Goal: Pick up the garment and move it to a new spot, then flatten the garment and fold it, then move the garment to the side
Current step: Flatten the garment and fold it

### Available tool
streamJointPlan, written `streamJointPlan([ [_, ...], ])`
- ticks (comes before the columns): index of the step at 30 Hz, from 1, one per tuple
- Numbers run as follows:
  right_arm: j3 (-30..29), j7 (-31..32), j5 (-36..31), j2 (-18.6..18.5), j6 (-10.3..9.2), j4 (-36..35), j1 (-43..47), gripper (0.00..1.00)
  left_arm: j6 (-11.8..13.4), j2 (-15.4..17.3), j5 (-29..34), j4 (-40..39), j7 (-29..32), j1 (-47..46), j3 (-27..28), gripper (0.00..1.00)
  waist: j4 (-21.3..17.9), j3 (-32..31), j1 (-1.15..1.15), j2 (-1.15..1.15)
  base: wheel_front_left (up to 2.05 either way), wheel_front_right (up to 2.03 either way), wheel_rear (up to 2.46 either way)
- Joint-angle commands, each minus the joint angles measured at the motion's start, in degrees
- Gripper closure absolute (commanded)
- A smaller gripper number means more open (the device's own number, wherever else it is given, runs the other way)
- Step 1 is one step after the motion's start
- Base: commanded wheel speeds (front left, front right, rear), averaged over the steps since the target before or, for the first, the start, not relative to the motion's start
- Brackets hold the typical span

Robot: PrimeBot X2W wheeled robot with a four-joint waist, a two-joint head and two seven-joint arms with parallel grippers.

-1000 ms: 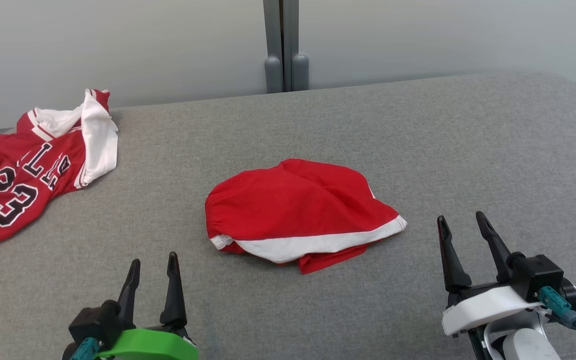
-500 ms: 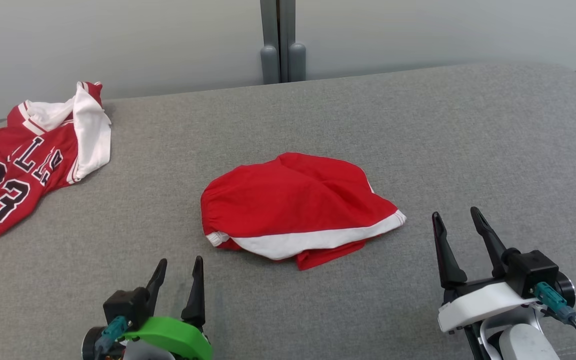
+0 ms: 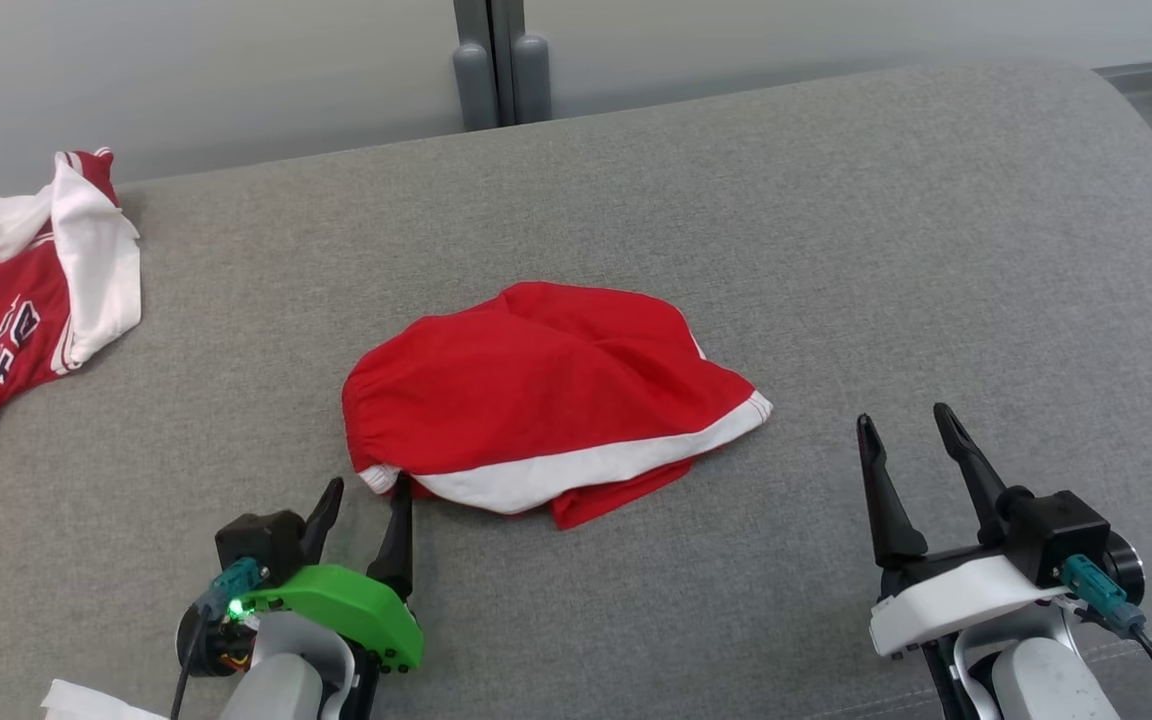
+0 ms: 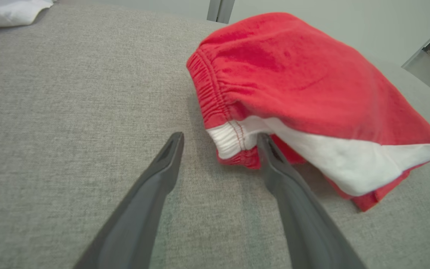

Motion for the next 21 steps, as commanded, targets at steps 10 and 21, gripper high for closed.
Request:
streamJointPlan([
  [10, 0.54, -0.02, -1.05, -0.08, -0.06, 1.53, -1.95, 0.00, -1.14, 0.01, -4.00, 1.37, -0.90, -3.55, -1.70, 1.00, -0.26, 1.70, 0.00, 0.00, 0.00, 0.00, 0.00],
  [21, 2.12, -0.02, -8.28, -0.12, -0.06, 20.37, -13.47, 0.00, -1.23, -0.02, -4.64, -2.26, -0.95, -3.70, -2.72, 1.00, 2.47, 3.84, 0.00, 0.00, 0.00, 0.00, 0.00],
])
